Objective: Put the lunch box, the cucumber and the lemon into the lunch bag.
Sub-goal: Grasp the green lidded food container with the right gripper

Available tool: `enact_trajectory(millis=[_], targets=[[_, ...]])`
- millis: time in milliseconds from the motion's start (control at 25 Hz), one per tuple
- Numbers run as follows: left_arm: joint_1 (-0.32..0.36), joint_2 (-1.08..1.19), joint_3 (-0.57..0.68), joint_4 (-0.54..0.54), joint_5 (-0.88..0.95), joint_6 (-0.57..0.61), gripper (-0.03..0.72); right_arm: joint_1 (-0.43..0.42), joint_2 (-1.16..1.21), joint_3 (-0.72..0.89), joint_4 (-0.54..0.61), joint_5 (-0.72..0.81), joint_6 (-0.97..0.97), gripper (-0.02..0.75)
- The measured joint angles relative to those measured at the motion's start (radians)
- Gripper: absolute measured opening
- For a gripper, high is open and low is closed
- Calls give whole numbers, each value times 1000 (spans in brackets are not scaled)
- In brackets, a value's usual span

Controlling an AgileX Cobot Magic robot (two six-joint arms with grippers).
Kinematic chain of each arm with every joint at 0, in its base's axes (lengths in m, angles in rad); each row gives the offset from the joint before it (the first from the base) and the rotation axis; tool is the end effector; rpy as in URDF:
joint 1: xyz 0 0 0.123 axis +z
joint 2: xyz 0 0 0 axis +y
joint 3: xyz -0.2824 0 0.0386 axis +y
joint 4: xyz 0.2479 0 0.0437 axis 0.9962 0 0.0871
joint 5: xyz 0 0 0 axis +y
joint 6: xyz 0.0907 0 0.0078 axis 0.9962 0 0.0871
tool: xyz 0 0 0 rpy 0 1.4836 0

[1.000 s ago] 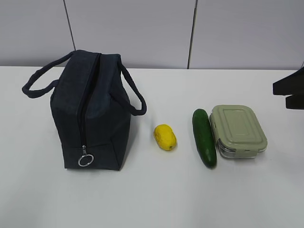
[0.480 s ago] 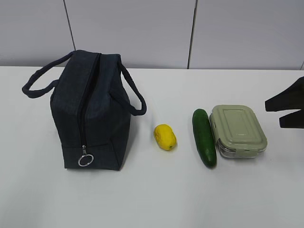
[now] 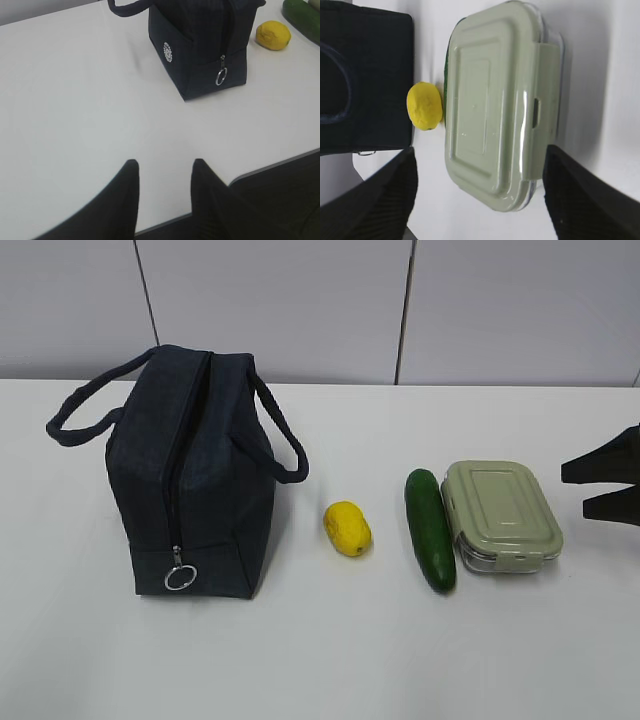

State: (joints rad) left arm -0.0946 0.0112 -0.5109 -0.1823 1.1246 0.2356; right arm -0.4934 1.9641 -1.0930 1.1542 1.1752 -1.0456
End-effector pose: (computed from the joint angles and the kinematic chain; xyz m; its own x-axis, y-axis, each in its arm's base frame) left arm -0.0093 -0.0141 0.2763 -0.4618 0.1980 -0.8646 0.3092 0.9496 0.0523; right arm 0.3338 -0.0922 0.1588 -0.9113 0.2932 -0.2890 -0.0563 0.6068 0.7929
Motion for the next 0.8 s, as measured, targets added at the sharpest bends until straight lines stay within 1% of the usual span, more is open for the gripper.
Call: enact_trajectory(millis=[160, 600, 800], targets=[[0, 0, 0, 0, 0, 0, 237, -13, 59, -17, 34, -1, -53, 582], [0, 0, 0, 0, 0, 0, 237, -13, 167, -143, 42, -1, -99, 590], [0, 0, 0, 0, 0, 0, 237, -5, 204, -170, 42, -1, -101, 591]])
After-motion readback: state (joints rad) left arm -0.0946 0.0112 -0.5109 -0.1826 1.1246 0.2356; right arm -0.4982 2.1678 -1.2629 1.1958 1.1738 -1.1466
